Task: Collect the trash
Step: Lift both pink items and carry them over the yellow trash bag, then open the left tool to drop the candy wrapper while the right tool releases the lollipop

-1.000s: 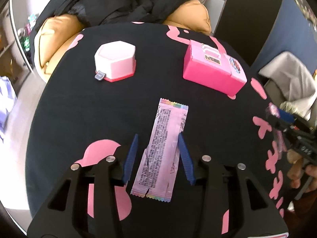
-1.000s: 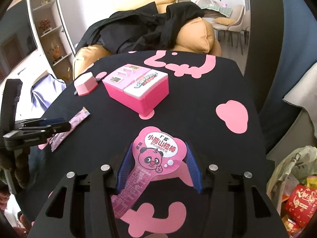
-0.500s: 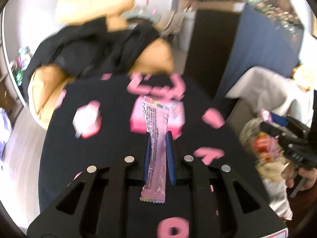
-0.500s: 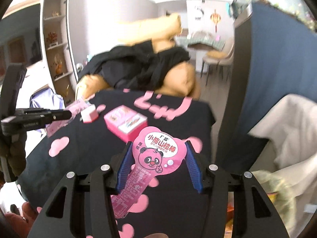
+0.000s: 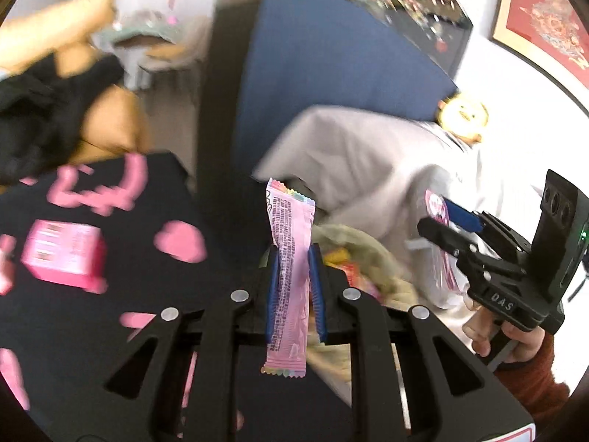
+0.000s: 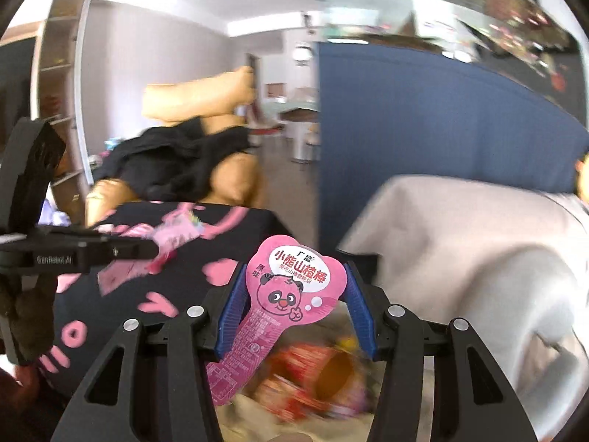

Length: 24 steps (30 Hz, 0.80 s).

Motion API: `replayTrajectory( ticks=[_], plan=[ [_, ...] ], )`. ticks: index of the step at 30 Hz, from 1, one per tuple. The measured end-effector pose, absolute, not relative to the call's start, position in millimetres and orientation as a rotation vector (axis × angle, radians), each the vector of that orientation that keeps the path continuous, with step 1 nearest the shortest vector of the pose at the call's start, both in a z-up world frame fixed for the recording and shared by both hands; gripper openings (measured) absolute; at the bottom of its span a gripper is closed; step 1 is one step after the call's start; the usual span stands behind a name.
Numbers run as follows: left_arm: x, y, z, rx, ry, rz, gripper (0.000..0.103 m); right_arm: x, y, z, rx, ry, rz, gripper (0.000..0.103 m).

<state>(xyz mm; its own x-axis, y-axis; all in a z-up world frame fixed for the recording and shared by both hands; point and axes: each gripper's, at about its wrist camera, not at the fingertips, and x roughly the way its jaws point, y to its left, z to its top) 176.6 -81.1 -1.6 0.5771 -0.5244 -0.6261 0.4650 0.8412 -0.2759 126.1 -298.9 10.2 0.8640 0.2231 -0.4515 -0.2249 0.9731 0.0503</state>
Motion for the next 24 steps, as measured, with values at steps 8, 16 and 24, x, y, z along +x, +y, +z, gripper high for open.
replayTrajectory(
  ticks=[8,16,24],
  plan=[
    [194,-163,-69,-0.083,0.905,-0.671,0.015,112,-383,-21,0.064,0.516,0.092,0.049],
    [216,-203,-90,-0.096,0.925,-0.677,0.045,109,-413,-36,0.136,0.517,0.076,0.049],
    [202,-155,-80,-0.084,0.884,-0.527,0.054,126,-389,-54,0.177,0.553,0.196,0.049]
  ],
)
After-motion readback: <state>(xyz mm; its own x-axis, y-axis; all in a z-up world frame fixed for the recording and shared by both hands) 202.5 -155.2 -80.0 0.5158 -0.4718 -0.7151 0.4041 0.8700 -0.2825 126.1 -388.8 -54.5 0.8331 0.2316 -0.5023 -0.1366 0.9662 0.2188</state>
